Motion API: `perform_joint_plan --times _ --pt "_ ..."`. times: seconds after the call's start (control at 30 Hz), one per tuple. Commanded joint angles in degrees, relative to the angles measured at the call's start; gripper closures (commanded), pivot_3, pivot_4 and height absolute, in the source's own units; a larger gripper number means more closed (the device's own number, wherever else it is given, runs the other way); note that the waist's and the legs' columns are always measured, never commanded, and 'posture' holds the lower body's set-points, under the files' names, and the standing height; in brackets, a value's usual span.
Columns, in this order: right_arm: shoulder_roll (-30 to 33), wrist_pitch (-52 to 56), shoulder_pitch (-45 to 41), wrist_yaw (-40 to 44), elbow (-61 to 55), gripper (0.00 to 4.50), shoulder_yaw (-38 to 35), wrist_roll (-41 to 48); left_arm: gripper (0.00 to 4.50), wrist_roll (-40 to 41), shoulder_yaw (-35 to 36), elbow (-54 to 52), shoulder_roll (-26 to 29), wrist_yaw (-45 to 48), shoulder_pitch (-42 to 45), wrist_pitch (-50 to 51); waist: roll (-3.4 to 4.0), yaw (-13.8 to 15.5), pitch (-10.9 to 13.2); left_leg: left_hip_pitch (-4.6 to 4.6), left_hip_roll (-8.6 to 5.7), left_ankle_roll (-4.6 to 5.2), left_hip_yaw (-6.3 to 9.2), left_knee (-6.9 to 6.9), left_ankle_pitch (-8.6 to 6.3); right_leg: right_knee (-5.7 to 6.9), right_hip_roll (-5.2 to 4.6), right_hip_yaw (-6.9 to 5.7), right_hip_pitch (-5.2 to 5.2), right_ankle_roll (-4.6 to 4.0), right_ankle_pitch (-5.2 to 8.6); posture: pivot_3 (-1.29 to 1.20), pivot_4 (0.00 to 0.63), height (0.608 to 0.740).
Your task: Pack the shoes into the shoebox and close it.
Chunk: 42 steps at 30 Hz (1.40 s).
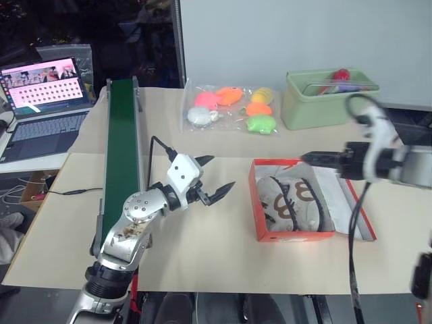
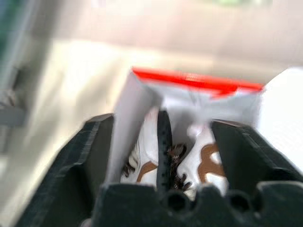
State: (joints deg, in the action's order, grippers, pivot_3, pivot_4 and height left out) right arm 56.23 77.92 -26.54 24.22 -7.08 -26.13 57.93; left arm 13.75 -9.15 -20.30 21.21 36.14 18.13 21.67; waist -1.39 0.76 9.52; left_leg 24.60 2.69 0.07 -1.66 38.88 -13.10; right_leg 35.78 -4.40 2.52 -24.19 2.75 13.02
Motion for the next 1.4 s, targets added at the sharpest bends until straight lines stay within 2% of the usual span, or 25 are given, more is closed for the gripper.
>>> perform_joint_plan --times 0.03,0.13,0.17,0.2,0.23,0.27,0.4,0.43,0.53,0.67,0.77,0.87,1.17,1.4 --pt "2.8 -7.0 15.8 8.0 -8.2 2.42 -12.3 -4.9 0.00 1.7 0.3 -1.7 0.2 1.4 0.8 -0.3 0.01 0.0 0.0 -0.02 -0.01 0.00 -0.01 0.02 0.00 0.01 -0.01 0.03 0.02 0.02 0.01 0.00 0.150 0.729" --pt "2.3 -9.7 28.4 13.4 -13.4 3.38 -18.9 -6.9 0.00 2.4 0.1 -1.9 0.7 2.7 1.1 0.2 0.11 -0.3 -0.1 -0.15 -0.06 0.00 -0.05 0.07 0.00 0.13 -0.03 0.15 0.05 0.02 0.01 0.00 0.150 0.729" --pt "2.3 -11.6 32.7 15.0 -14.3 3.54 -19.9 -9.1 0.00 2.6 0.0 -1.9 0.9 3.1 1.1 0.3 0.15 -0.5 -0.1 -0.25 -0.06 0.00 -0.08 0.05 0.00 0.19 -0.01 0.22 0.07 0.03 0.01 0.00 0.150 0.729" --pt "2.2 -14.3 37.3 16.3 -14.8 4.06 -20.3 -12.1 0.00 2.9 -0.1 -1.9 1.1 3.6 1.1 0.4 0.18 -0.7 -0.1 -0.34 -0.06 0.00 -0.08 0.05 0.00 0.20 0.02 0.26 0.15 0.04 0.02 0.00 0.150 0.729" --pt "2.2 -16.6 41.0 17.0 -14.9 4.36 -20.1 -14.9 0.00 3.1 -0.3 -1.9 1.3 4.1 1.1 0.5 0.20 -0.9 -0.1 -0.43 -0.05 0.00 -0.08 0.04 0.00 0.23 0.03 0.27 0.20 0.04 0.03 0.00 0.150 0.729" --pt "2.1 -19.0 44.1 17.2 -14.7 4.44 -19.5 -17.9 0.00 3.4 -0.5 -1.9 1.6 4.7 1.1 0.5 0.17 -0.9 -0.2 -0.47 -0.06 0.00 -0.08 0.05 0.00 0.25 0.05 0.29 0.24 0.05 0.03 0.00 0.150 0.729" --pt "-0.1 -26.5 49.9 16.6 -13.5 4.44 -15.0 -25.4 0.00 4.1 -1.1 -2.0 2.1 6.3 1.2 1.0 0.15 -1.6 -0.2 -0.65 -0.09 -0.01 -0.18 0.08 0.00 0.23 0.04 0.47 0.37 0.35 0.22 0.00 0.150 0.729" --pt "-2.1 -27.8 50.1 14.4 -12.9 4.44 -10.0 -27.9 0.00 4.1 -1.4 -1.9 2.2 6.8 1.4 1.0 0.14 -1.7 -0.2 -0.73 -0.10 -0.01 -0.22 0.08 0.00 0.22 0.06 0.58 0.39 0.36 0.22 0.00 0.150 0.729" --pt "-6.1 -31.4 49.3 9.8 -10.2 4.44 -0.6 -34.2 0.00 4.3 -1.9 -1.8 1.9 7.0 1.6 1.4 -0.06 -1.8 -0.3 -1.00 -0.06 -0.01 -0.22 0.02 0.00 0.18 0.15 0.62 0.64 0.41 0.28 0.00 0.150 0.729" --pt "-10.7 -33.5 44.8 7.6 -6.4 4.44 1.6 -35.4 0.00 4.4 -2.2 -2.0 1.8 6.8 1.6 1.8 0.14 -1.7 -0.3 -1.07 -0.19 -0.01 -0.33 0.00 0.00 0.18 0.05 0.83 0.67 0.38 0.30 0.00 0.150 0.729" --pt "-13.0 -34.6 43.0 7.1 -4.2 4.44 6.1 -37.5 0.00 4.4 -2.3 -2.1 1.8 7.0 1.8 2.0 0.10 -1.7 -0.3 -1.18 -0.22 -0.01 -0.43 0.01 0.00 0.20 0.08 1.01 0.74 0.42 0.28 0.00 0.150 0.729" --pt "-15.4 -34.4 40.8 5.4 -2.3 4.44 7.4 -38.2 0.00 4.9 -2.4 -2.4 2.3 8.0 1.7 2.2 0.07 -1.6 -0.3 -1.31 -0.20 -0.01 -0.41 -0.02 -0.01 0.17 0.13 1.01 0.87 0.43 0.29 0.00 0.150 0.729" --pt "-20.3 -32.7 36.8 1.9 -0.6 4.44 7.6 -38.3 0.00 8.4 -1.8 -2.1 8.4 15.6 0.7 3.6 -0.76 -2.8 -0.6 -1.51 -0.13 -0.02 -0.46 0.00 -0.01 0.14 0.17 1.10 1.06 0.50 0.34 0.00 0.150 0.729" --pt "-29.8 -34.6 29.5 -6.9 7.0 4.44 4.7 -38.8 0.00 8.7 -2.1 -2.4 11.1 18.4 0.9 3.6 -1.27 -3.5 -1.0 -1.63 -0.03 -0.02 -0.58 -0.01 -0.01 0.12 0.23 1.21 1.09 0.47 0.32 0.00 0.150 0.729"
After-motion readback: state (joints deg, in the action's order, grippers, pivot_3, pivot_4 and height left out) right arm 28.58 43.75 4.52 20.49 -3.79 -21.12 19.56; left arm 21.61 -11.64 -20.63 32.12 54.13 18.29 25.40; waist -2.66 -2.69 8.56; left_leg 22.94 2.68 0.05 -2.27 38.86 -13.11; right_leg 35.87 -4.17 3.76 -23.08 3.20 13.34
